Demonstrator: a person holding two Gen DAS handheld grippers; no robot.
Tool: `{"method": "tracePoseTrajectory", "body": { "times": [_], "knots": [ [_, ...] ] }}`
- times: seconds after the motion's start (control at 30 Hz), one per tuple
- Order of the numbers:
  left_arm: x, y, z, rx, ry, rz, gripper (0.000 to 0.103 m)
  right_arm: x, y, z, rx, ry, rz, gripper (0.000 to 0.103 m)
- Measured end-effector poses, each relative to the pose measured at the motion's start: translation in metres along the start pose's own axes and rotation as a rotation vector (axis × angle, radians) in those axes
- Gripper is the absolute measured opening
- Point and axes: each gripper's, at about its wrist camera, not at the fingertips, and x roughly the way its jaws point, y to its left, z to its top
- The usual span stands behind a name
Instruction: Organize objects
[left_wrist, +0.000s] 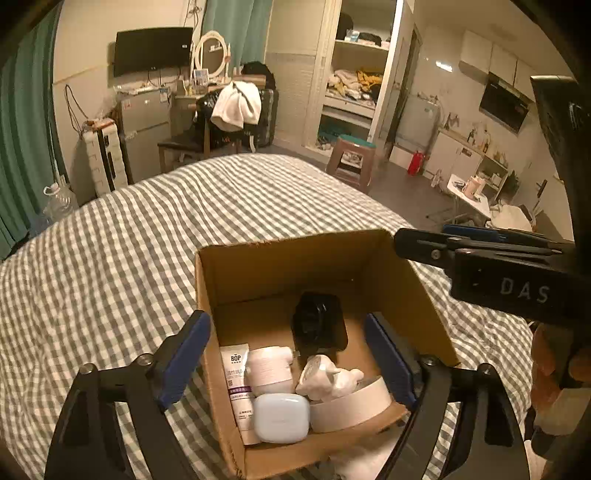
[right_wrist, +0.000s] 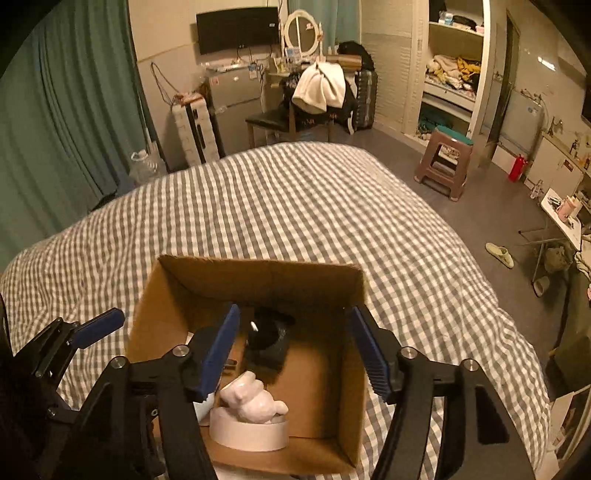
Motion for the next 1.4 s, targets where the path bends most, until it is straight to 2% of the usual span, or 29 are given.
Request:
{"method": "tracePoseTrajectory", "body": {
  "times": [0.1,0.17,0.27,0.37,0.53,0.6,0.7,0.87,1.17,1.3,1.4],
  "knots": [
    [-0.021,0.001,0.0,0.003,-0.027,0.009,0.093,-0.02,0.001,0.001,0.001,-0.015,-0.027,0.067],
    [-0.032,-0.001,0.001,-0.004,-0.043,0.018,0.094,-0.039,0.006,0.003,-0.007,-0.037,-0.09,0.068],
    [-0.055,0.001,0.002,-0.011,-0.064,0.034,0.097,-0.073,0.012,0.005,-0.027,-0.098,-0.119,0.077],
    [-0.08,0.006,0.001,-0.01,-0.075,0.089,0.099,-0.105,0.021,0.005,-0.043,-0.143,-0.12,0.078],
    [-0.125,0.012,0.0,-0.054,-0.098,0.117,0.102,-0.157,0.029,-0.001,-0.044,-0.209,-0.108,0.083],
    [-0.14,0.013,-0.002,-0.054,-0.106,0.122,0.102,-0.18,0.034,-0.009,-0.053,-0.254,-0.135,0.083],
    [-0.164,0.015,-0.008,-0.054,-0.128,0.142,0.103,-0.208,0.043,-0.023,-0.083,-0.299,-0.165,0.092],
    [-0.198,0.016,-0.022,-0.058,-0.147,0.183,0.103,-0.247,0.057,-0.047,-0.112,-0.349,-0.192,0.098],
    [-0.222,0.006,-0.066,-0.061,-0.164,0.231,0.103,-0.285,0.078,-0.087,-0.17,-0.37,-0.151,0.098],
    [-0.219,0.006,-0.094,-0.083,-0.148,0.23,0.103,-0.275,0.077,-0.115,-0.182,-0.331,-0.134,0.098],
    [-0.21,0.002,-0.11,-0.086,-0.134,0.238,0.103,-0.25,0.07,-0.142,-0.186,-0.252,-0.124,0.098]
  ]
}}
